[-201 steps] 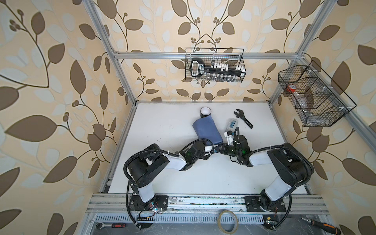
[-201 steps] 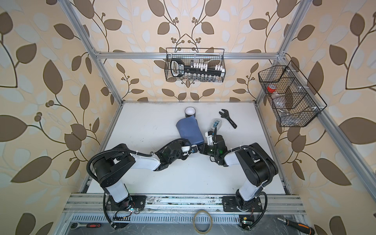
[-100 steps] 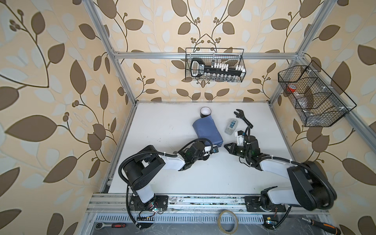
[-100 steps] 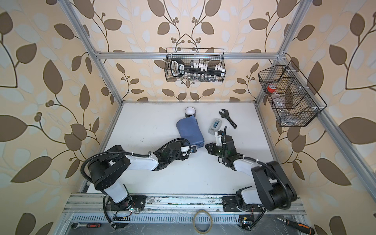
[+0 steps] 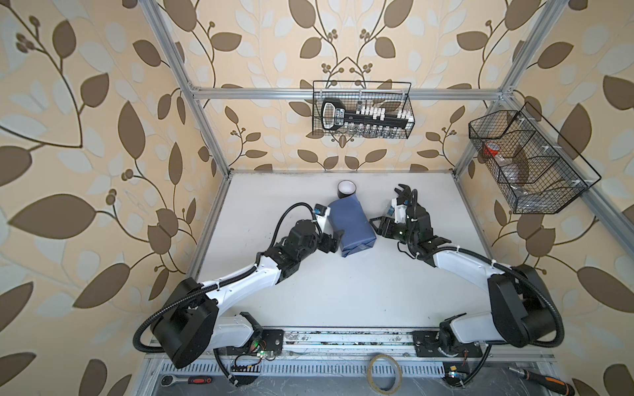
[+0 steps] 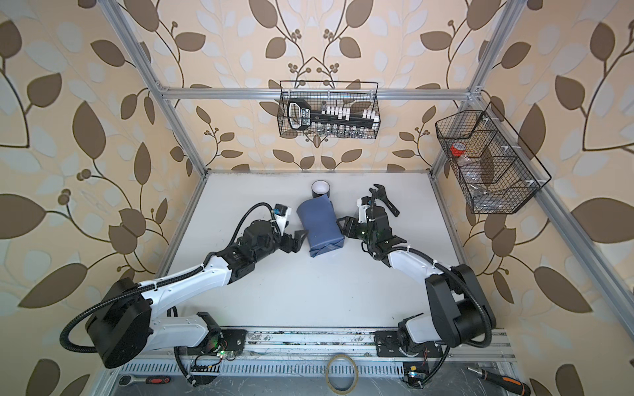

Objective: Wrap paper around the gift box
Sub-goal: 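Release the paper and lift both grippers away from the box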

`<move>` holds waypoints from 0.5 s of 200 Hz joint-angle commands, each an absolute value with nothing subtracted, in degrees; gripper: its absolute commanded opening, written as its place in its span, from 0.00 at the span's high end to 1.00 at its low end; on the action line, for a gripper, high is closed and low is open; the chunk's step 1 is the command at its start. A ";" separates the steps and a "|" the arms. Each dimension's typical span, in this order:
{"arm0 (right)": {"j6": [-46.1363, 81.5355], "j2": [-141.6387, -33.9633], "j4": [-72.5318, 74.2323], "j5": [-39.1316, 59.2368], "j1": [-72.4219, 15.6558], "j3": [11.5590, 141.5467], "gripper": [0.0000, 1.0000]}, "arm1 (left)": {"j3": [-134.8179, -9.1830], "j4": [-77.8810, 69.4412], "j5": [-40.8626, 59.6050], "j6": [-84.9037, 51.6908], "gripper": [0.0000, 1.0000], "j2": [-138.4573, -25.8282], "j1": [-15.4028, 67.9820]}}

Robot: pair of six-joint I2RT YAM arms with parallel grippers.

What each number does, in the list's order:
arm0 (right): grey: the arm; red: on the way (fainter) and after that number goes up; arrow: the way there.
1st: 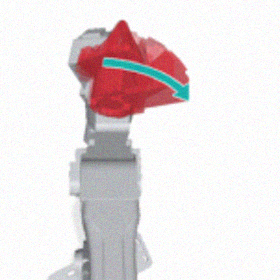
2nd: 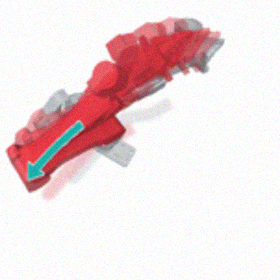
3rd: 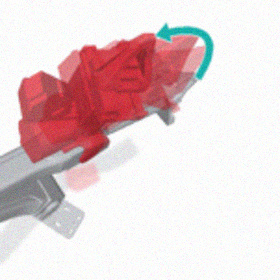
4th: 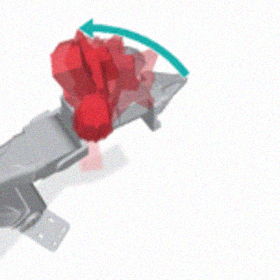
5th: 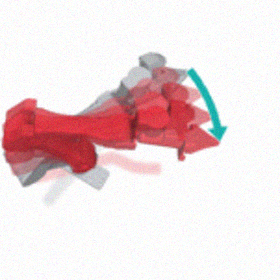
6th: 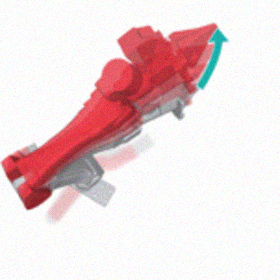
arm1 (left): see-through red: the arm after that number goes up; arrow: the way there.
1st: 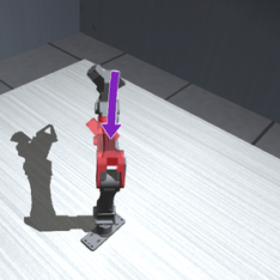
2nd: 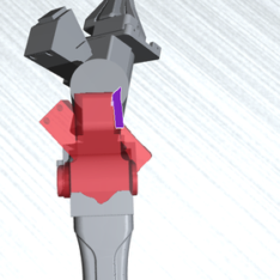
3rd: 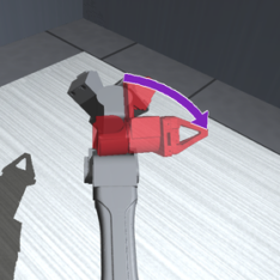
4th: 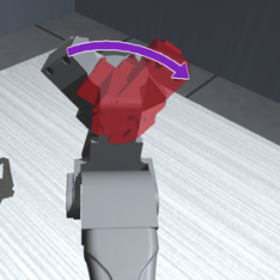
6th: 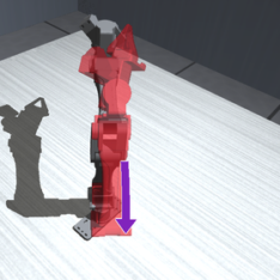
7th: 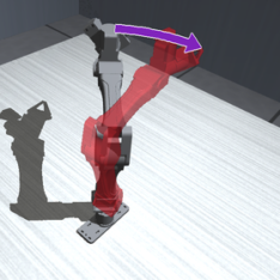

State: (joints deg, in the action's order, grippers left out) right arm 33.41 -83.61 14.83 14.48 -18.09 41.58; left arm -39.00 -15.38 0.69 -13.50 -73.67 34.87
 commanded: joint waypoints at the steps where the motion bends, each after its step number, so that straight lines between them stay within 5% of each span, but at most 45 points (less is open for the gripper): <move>1: 34.30 -89.05 14.28 16.93 -18.03 46.04 0.31 | -43.07 -10.21 11.00 -34.37 0.12 -78.47 29.09; 58: 34.21 -93.95 14.04 22.25 -20.02 46.43 0.35 | -54.43 -11.46 25.90 -38.45 0.19 -96.40 27.50; 100: 37.35 -87.58 19.21 25.83 -23.69 36.69 0.45 | -47.68 -19.73 32.35 -41.81 0.23 -94.24 29.33</move>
